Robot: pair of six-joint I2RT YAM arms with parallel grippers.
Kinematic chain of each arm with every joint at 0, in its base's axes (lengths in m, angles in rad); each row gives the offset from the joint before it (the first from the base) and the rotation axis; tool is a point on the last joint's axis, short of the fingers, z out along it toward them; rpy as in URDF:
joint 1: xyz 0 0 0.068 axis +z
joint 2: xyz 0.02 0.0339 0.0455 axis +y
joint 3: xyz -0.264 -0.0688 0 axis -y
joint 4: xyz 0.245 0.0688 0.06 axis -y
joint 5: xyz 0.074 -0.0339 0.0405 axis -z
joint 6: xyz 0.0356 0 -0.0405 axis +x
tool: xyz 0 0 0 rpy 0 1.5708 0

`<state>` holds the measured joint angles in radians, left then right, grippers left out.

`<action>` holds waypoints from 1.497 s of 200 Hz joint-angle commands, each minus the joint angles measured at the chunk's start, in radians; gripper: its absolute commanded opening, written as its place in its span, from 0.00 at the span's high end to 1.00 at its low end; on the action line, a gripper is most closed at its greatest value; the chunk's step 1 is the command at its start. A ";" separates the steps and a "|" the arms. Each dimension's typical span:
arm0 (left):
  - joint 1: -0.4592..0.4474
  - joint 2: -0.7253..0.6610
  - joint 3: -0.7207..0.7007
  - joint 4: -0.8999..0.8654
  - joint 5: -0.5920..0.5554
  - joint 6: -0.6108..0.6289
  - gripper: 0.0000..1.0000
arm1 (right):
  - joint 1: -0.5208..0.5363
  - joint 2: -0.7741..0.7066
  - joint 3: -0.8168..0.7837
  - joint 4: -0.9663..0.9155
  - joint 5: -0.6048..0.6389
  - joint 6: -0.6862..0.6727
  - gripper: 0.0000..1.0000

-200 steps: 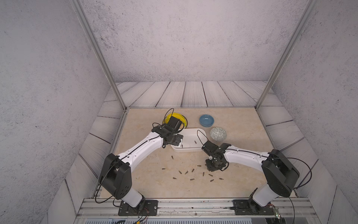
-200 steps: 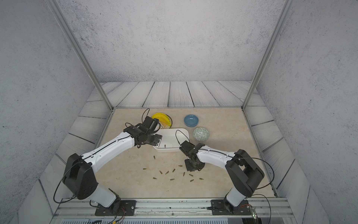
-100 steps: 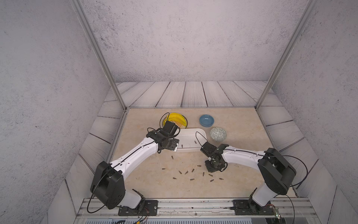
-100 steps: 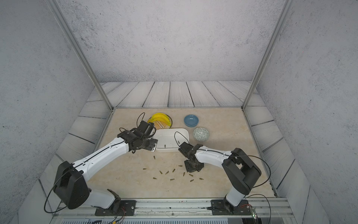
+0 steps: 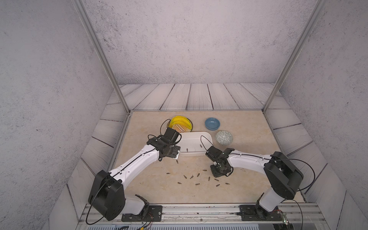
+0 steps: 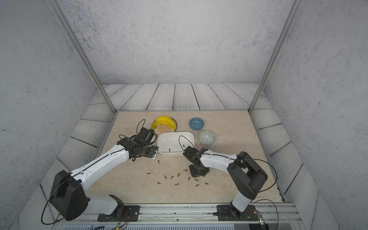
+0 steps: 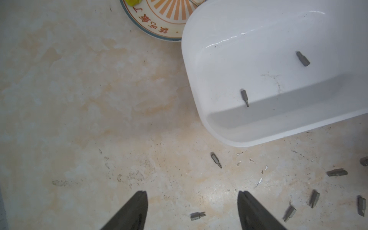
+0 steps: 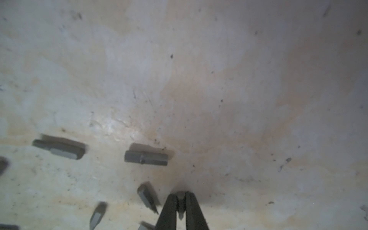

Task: Put the bit on the desktop into the storage box
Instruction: Pick up the screwdriver bit from the center of the board, then place the screwdriver bit in the storage box.

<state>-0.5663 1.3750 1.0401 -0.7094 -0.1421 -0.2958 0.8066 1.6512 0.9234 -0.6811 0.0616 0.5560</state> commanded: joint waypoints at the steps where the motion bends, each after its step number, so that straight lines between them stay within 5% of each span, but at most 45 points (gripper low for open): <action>1: 0.008 -0.033 -0.024 -0.024 0.004 -0.029 0.23 | 0.004 0.025 -0.024 -0.005 0.023 0.017 0.92; 61: 0.008 -0.067 -0.076 -0.040 0.031 -0.073 0.23 | 0.003 -0.007 0.023 -0.067 0.064 0.015 0.96; 95: 0.000 -0.096 -0.106 -0.039 0.129 -0.124 0.23 | -0.001 0.012 0.196 -0.199 0.139 -0.049 0.96; 138: -0.001 -0.143 -0.161 -0.075 0.098 -0.179 0.23 | -0.030 0.033 0.442 -0.291 0.188 -0.114 0.95; 220: -0.023 -0.093 -0.227 -0.042 0.134 -0.267 0.23 | -0.090 0.319 0.860 -0.310 0.098 -0.207 0.95; 299: -0.153 -0.072 -0.245 -0.001 0.128 -0.312 0.28 | -0.101 0.476 0.947 -0.307 0.053 -0.215 0.87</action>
<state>-0.6880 1.2861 0.8127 -0.7254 -0.0109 -0.5816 0.7101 2.1094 1.8446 -0.9665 0.1303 0.3481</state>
